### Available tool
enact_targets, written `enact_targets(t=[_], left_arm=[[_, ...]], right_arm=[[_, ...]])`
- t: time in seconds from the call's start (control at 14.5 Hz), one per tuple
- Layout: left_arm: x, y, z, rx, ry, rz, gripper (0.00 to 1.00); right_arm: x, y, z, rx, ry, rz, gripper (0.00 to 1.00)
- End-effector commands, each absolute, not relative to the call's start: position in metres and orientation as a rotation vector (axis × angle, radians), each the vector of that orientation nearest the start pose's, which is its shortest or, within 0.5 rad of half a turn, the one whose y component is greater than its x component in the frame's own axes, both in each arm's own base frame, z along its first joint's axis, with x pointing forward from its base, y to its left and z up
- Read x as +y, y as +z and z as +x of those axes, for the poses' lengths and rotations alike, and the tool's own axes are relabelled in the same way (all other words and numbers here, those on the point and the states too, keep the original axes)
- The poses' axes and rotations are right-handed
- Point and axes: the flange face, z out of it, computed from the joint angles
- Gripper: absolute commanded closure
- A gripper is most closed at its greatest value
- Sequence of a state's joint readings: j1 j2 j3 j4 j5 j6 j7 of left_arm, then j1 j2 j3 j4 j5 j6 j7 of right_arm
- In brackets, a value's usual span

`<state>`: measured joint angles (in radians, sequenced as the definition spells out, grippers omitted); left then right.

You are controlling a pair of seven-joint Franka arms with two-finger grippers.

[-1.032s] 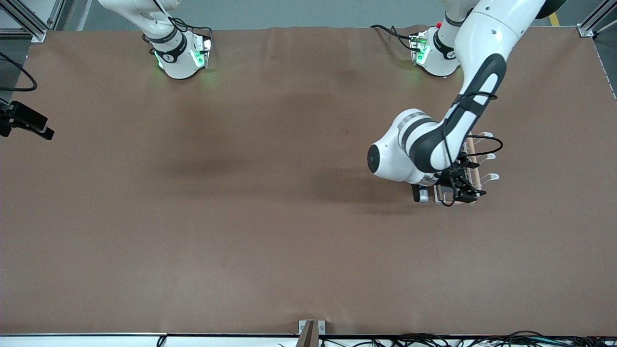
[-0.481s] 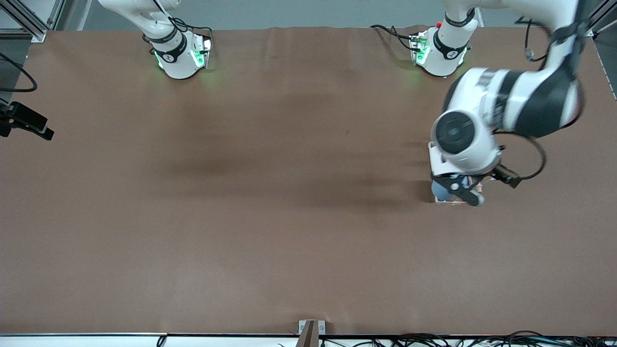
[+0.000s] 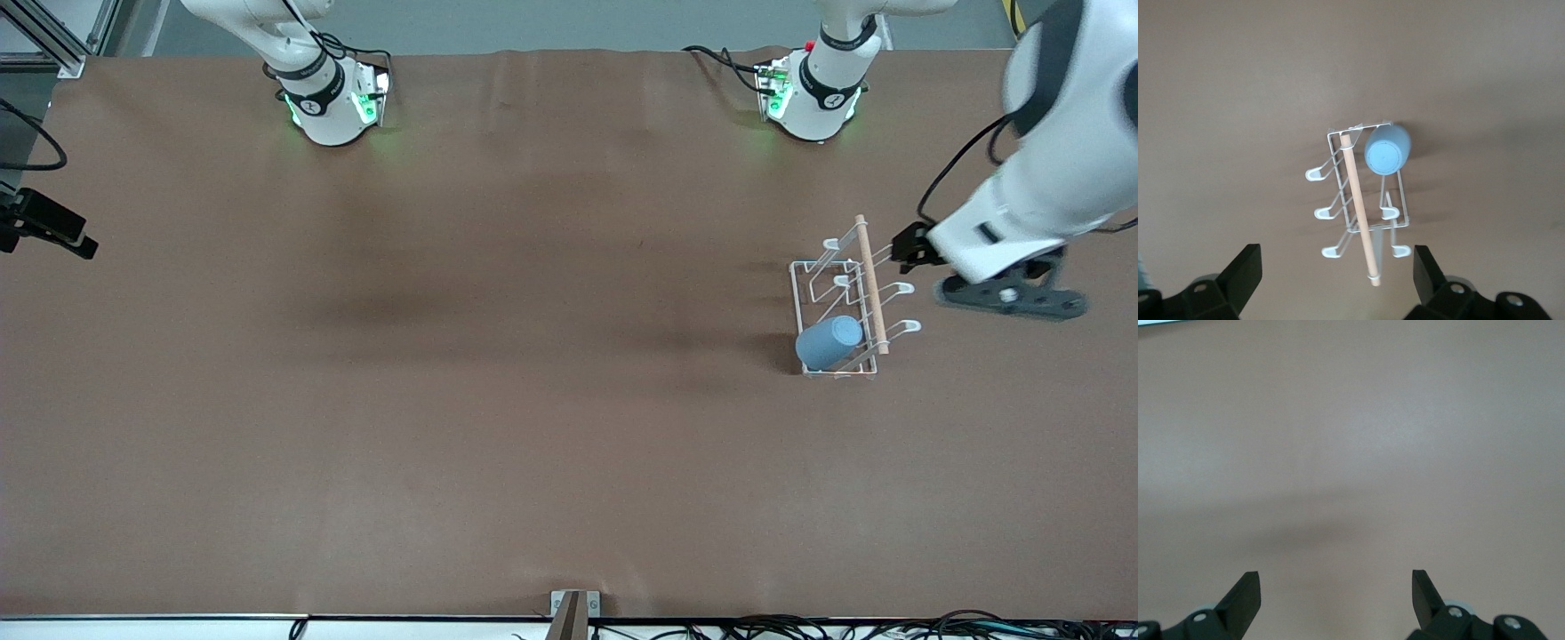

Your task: Hang cup on cup holder

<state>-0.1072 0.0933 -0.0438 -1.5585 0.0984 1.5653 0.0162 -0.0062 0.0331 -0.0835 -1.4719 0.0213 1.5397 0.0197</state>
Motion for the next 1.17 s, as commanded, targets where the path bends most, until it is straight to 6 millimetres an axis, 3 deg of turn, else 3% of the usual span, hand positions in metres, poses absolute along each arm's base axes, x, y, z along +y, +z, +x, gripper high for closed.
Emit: enact_targets(t=[0.0,0.14,0.28,0.48,0.83,1.1], left_arm=[[-0.041,0.604,0.543,0.104,0.042,-3.116,0.00],[-0.034,0.619,0.519,0.021,-0.033,-3.122,0.00],[-0.025,0.625,0.511,-0.009,-0.051,-3.131,0.00],[-0.022,0.642,0.517,-0.004,-0.099,-3.128,0.00],[-0.025,0.670,0.549,-0.023,-0.049,-3.132,0.00],[-0.028,0.675,0.535,-0.023,-0.020,-3.134,0.00]], right_arm=[[-0.049,0.651,0.559,0.165,-0.061,-3.133,0.00],[-0.049,0.651,0.559,0.165,-0.065,-3.133,0.00],[-0.050,0.651,0.559,0.168,-0.065,-3.133,0.00],[-0.050,0.651,0.559,0.170,-0.065,-3.132,0.00],[-0.050,0.651,0.559,0.170,-0.068,-3.131,0.00],[-0.051,0.651,0.559,0.172,-0.070,-3.131,0.00]])
